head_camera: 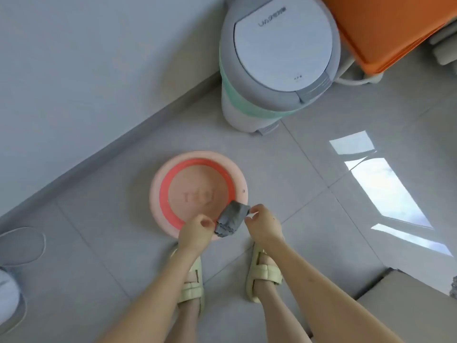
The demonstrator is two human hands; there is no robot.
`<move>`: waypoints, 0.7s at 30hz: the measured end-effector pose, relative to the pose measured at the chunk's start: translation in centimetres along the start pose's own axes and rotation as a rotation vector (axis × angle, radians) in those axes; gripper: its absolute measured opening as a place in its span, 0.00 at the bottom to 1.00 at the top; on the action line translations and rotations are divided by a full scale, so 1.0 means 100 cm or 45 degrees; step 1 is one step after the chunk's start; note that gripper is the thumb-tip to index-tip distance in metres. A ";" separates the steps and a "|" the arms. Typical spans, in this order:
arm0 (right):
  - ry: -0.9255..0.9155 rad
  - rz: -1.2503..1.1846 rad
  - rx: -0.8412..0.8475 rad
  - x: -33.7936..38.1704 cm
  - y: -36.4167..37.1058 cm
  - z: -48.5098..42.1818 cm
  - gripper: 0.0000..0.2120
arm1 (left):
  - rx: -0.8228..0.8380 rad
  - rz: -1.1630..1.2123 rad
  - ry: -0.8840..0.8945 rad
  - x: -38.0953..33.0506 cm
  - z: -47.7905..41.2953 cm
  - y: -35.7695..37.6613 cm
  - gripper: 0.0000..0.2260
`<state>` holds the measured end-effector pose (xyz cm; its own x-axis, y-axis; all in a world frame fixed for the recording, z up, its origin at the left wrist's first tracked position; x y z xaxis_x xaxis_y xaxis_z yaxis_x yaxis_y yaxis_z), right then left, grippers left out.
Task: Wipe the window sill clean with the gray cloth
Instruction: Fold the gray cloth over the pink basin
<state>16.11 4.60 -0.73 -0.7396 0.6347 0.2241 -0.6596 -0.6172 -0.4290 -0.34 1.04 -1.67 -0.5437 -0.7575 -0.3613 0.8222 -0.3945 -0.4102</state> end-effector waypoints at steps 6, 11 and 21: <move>-0.003 0.158 0.031 -0.036 0.051 -0.099 0.26 | 0.029 -0.014 -0.098 0.029 -0.095 0.080 0.16; 0.029 0.097 -0.068 -0.053 0.065 -0.110 0.13 | 0.035 -0.057 -0.087 0.044 -0.104 0.094 0.10; 0.029 -0.786 -0.222 -0.032 -0.075 0.061 0.13 | 0.187 -0.092 0.205 -0.100 0.053 -0.006 0.11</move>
<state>22.61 4.32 7.06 -0.2260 0.8600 0.4576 -0.9303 -0.0512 -0.3632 5.47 6.05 6.64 -0.6124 -0.6362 -0.4693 0.7893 -0.5252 -0.3181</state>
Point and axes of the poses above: each hand's wrist, its own z-axis away from the middle knuckle, its own y-axis out of the palm, x = y × z, the point moved 2 cm from there along -z, towards the middle knuckle, and after that the axes turned 2 degrees about -z, right-handed, at the moved point
